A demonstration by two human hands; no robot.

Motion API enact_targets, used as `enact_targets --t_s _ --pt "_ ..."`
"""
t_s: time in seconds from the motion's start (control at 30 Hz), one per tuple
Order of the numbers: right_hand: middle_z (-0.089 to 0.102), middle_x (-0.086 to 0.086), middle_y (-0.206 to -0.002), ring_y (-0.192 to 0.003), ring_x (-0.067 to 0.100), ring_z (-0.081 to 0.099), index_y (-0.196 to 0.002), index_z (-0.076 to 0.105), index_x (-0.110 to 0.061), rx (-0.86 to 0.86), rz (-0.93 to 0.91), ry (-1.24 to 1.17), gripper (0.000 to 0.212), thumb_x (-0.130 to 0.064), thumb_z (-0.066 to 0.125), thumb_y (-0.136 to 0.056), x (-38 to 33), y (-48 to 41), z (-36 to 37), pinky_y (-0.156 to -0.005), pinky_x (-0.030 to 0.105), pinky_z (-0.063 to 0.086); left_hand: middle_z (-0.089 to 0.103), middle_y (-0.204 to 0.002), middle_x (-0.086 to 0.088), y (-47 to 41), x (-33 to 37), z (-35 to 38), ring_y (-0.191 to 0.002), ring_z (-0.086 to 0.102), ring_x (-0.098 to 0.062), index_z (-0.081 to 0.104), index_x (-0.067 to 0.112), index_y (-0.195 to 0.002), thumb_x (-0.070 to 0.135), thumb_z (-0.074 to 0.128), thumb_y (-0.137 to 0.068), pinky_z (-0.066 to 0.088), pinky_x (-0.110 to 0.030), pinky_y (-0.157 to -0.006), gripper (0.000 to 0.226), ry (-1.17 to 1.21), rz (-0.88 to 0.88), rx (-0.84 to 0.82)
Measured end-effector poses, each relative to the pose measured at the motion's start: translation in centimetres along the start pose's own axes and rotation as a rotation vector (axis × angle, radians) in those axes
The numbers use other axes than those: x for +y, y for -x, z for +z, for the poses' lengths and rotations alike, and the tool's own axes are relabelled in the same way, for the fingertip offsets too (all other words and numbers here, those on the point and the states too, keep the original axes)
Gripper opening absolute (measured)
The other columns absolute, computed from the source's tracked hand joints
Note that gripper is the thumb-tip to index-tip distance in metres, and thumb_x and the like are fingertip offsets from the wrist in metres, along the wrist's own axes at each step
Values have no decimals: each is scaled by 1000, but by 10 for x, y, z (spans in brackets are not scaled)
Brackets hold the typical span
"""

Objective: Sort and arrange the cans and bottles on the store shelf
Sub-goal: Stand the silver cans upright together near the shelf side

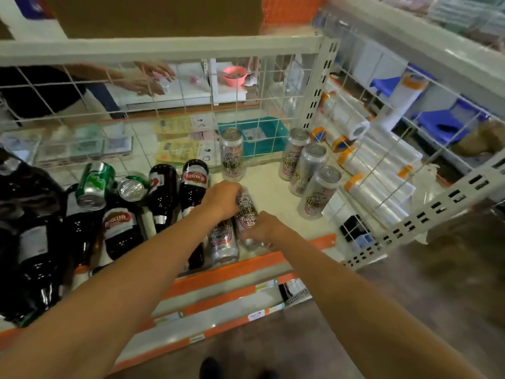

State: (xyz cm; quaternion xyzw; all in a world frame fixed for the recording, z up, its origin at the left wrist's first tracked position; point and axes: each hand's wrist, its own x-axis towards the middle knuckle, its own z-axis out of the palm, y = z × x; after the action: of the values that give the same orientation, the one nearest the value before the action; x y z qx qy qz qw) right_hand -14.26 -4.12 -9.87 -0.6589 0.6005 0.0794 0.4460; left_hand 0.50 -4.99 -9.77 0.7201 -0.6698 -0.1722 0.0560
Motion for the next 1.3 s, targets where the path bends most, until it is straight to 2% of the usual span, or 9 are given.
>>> enact_targets --t_s 0.1,0.27,0.4,0.53,0.7,0.77,0.97,1.13,1.3 --pt "69 6 -86 -72 21 65 -97 68 -7 63 4 33 37 -28 80 -70 -1 1 -5 -64 29 52 64 -121 -11 -4 0 2 -111 61 -32 65 25 -124 18 71 -85 51 -39 -90 41 -17 47 -6" --pt "60 5 -84 -75 23 57 -90 56 -7 235 -95 278 52 -53 74 -74 -24 18 -57 -62 30 43 58 -123 -11 -9 -2 9 -113 55 -35 54 26 -133 35 70 -80 49 -44 -94 56 -12 21 15" --pt "51 0 -68 -67 20 53 -68 50 -14 374 -180 372 45 -50 76 -74 -42 32 -97 -48 29 33 69 -105 -2 -9 20 24 -95 65 -25 62 22 -116 40 81 -72 55 -40 -80 51 335 -18 8" --pt "63 6 -90 -83 23 62 -92 59 -10 392 -182 379 34 -36 75 -79 -42 28 -125 -67 36 54 68 -109 3 -14 51 38 -97 65 -20 61 20 -121 48 83 -69 54 -36 -79 63 605 -84 82" --pt "59 11 -106 -99 28 59 -101 53 -12 482 -149 572 38 -37 72 -80 -32 15 -143 -73 35 46 69 -103 -1 -35 87 42 -88 65 -23 62 18 -111 47 81 -71 47 -30 -66 53 628 -103 48" --pt "59 11 -116 -112 31 56 -116 54 -13 522 -147 687 45 -41 67 -83 -27 14 -149 -87 39 46 70 -103 -2 -44 96 46 -89 66 -24 62 17 -108 46 81 -71 47 -30 -66 50 627 -111 29" --pt "51 17 -132 -123 34 50 -135 47 -8 529 -128 786 62 -40 66 -86 -19 6 -150 -98 41 45 70 -101 -3 -53 95 53 -91 67 -26 63 15 -112 47 79 -72 53 -35 -71 53 619 -103 25" --pt "60 11 -119 -108 31 59 -121 56 -12 495 -131 790 47 -44 62 -87 -33 9 -157 -91 43 51 64 -126 -7 -56 72 39 -111 63 -25 54 13 -136 26 68 -86 49 -30 -87 54 561 -69 -8" --pt "63 10 -115 -102 30 61 -119 57 -13 550 -243 559 43 -42 62 -88 -74 -5 -156 -82 37 52 69 -103 -2 -51 25 6 -94 64 -25 63 18 -111 22 62 -90 52 -34 -79 21 599 -233 265"
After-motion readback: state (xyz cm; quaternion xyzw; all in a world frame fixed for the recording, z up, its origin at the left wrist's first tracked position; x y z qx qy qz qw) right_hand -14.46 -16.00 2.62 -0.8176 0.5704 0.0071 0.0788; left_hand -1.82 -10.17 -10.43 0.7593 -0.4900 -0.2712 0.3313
